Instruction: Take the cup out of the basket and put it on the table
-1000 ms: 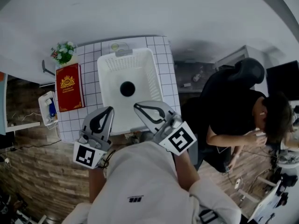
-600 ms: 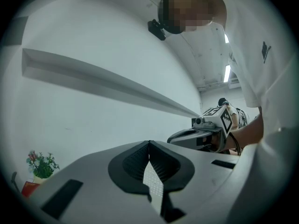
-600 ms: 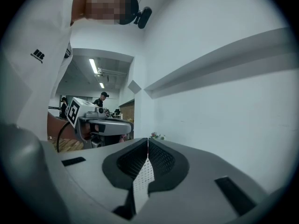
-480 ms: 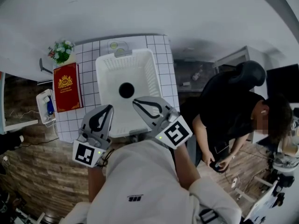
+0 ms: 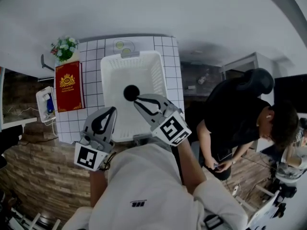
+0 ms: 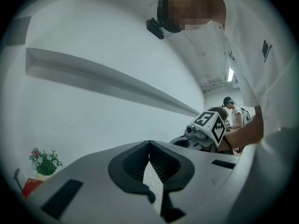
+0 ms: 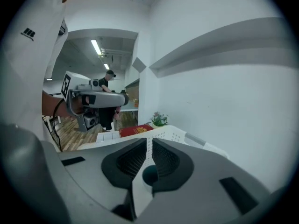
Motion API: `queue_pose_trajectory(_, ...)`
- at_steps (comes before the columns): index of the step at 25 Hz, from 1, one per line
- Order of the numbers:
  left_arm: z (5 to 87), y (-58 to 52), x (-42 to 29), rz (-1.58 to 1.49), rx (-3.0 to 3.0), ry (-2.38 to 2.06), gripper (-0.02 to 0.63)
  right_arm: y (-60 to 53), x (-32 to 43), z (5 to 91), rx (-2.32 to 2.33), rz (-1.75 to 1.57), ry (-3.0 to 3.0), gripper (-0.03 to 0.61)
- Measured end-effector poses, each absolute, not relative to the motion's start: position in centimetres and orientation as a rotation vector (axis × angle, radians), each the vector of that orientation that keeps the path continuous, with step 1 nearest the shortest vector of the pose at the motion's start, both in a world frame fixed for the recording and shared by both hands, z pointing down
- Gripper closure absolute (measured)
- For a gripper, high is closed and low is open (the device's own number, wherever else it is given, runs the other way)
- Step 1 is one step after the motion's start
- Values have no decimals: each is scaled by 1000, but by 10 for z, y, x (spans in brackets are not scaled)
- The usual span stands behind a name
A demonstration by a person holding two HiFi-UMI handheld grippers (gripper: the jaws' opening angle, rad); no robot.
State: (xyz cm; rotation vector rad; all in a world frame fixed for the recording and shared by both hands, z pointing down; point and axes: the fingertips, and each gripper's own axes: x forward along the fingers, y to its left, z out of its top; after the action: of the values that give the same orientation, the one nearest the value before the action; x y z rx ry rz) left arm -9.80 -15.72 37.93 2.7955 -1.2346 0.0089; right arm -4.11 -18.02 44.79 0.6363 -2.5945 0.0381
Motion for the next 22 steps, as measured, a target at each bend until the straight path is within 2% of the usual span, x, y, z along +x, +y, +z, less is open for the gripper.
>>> queue_pose_trajectory(2,382,-158,-100,14,2788,-1241,603,-182,-46,459,584,27,-2557,541)
queue_pose_trajectory(6,382,-159,-103,10,2775,-1255,603,-184,-59,479,457,5,-2512,430)
queue_pose_trajectory(18,385,-158,-113,3,2747,-1298,603,-200,-75,544,186,-119,-2247,304)
queue_pose_trajectory(22,386,-156,-116,4,2739,-1314,603,-204,-74,564,119,-117,-2164,238)
